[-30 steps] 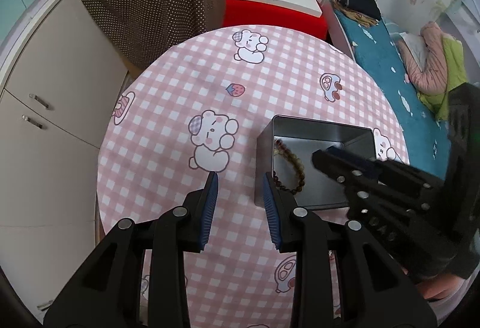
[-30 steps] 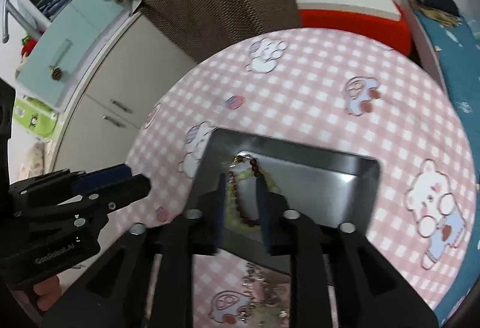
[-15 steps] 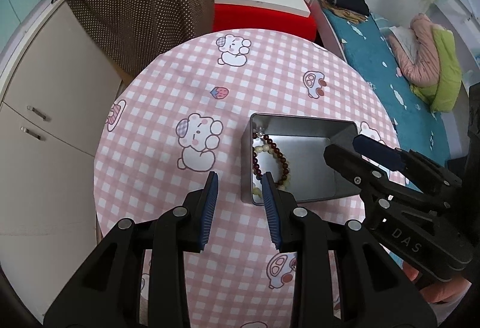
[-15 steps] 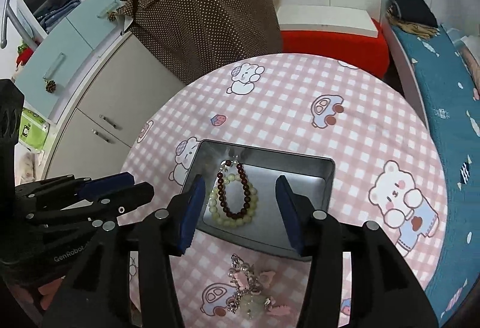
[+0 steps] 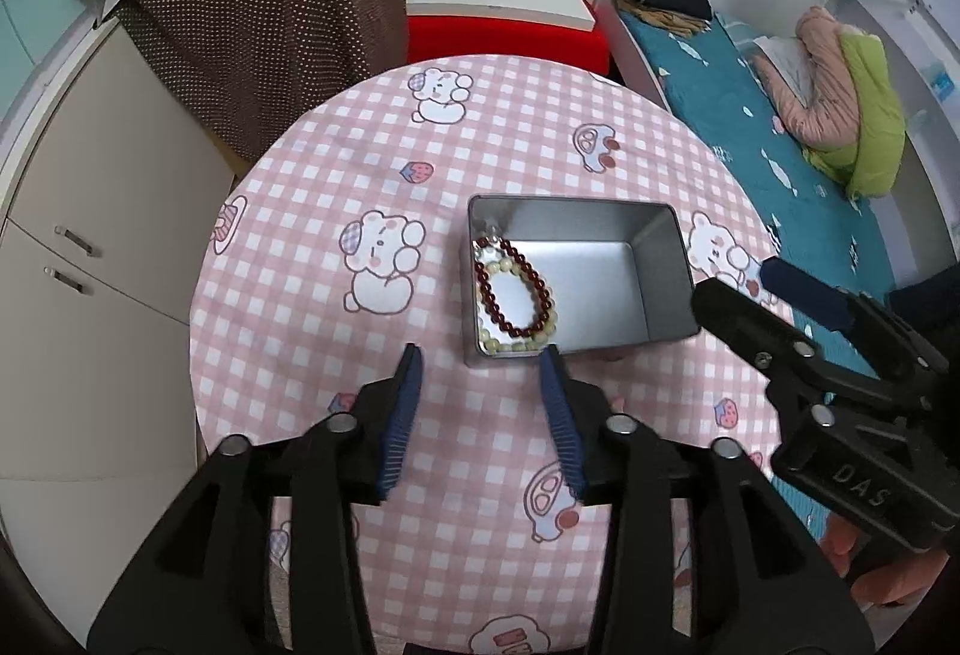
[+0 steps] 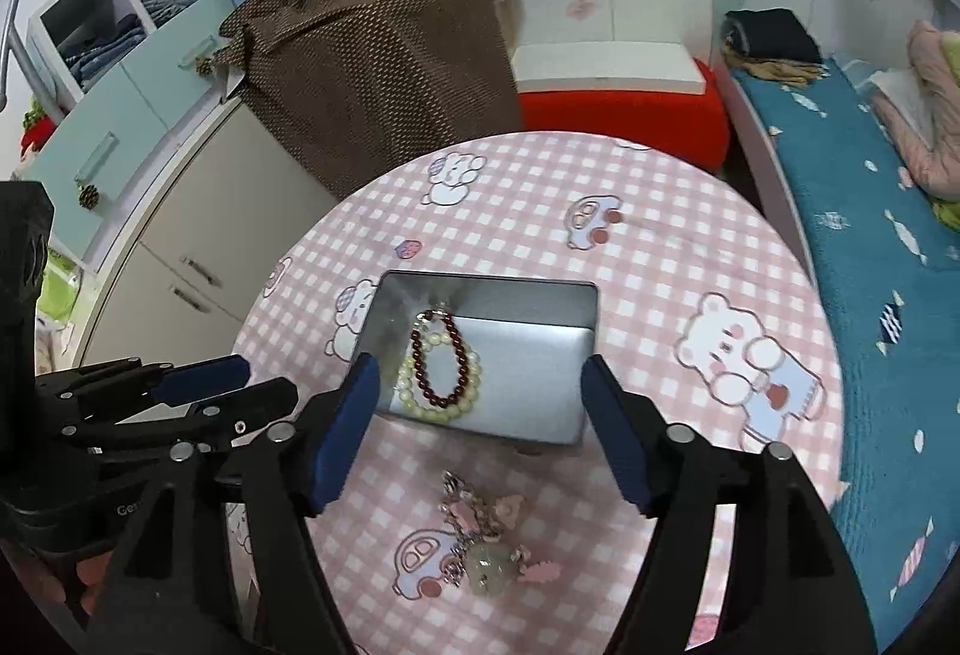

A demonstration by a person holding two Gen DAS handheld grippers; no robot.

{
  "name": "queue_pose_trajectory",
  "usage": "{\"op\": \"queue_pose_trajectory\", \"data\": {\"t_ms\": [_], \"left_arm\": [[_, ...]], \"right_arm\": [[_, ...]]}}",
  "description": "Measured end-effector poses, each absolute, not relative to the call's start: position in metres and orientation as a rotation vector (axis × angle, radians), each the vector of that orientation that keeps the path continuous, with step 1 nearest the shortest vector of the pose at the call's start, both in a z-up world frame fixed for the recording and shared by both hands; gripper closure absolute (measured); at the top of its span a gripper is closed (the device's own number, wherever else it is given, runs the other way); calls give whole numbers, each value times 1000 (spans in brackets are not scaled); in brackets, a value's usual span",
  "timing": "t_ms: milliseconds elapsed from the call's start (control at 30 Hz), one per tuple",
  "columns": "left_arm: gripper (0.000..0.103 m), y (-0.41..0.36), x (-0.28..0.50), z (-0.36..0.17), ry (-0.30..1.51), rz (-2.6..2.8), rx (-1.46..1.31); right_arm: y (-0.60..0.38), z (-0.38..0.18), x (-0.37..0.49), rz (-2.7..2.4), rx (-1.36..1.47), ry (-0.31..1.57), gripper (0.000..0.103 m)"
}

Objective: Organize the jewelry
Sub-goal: 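Open both grippers to drop the bracelets in the tray and lift away, then move the left gripper down onto the jade pendant keychain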

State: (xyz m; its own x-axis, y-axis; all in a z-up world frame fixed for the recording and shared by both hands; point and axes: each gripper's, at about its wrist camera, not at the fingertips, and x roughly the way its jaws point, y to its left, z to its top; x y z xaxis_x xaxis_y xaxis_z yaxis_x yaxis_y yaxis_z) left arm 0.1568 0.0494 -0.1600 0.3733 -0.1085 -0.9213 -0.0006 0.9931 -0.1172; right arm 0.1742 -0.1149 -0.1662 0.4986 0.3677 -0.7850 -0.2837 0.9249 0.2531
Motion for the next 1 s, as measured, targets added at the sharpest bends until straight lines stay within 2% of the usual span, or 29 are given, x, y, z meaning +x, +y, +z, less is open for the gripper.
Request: {"op": "queue_pose_trajectory", "data": {"t_ms": [233,400,633,933,967,1000], "left_arm": [[37,39,139,-161,1183,-98,-71],[31,27,129,-167,1200,-128,-42],[19,13,119,-191,1253,-180,-14],[19,-16,112,-223,1313,-316,-2],[20,-18,112,-226,1314,-333,-14],[26,-21,112,-229,1314,-351,-27]], "right_arm": [[-133,-163,148,301,104,940,16],[-150,-168,131,241,129,931,12],[-166,-180,108,161,93,904,12],[-188,-204,88,63,50,918,12],[-189,-206,87,58,53,922,12],[-192,-208,86,50,56,928,12]]}}
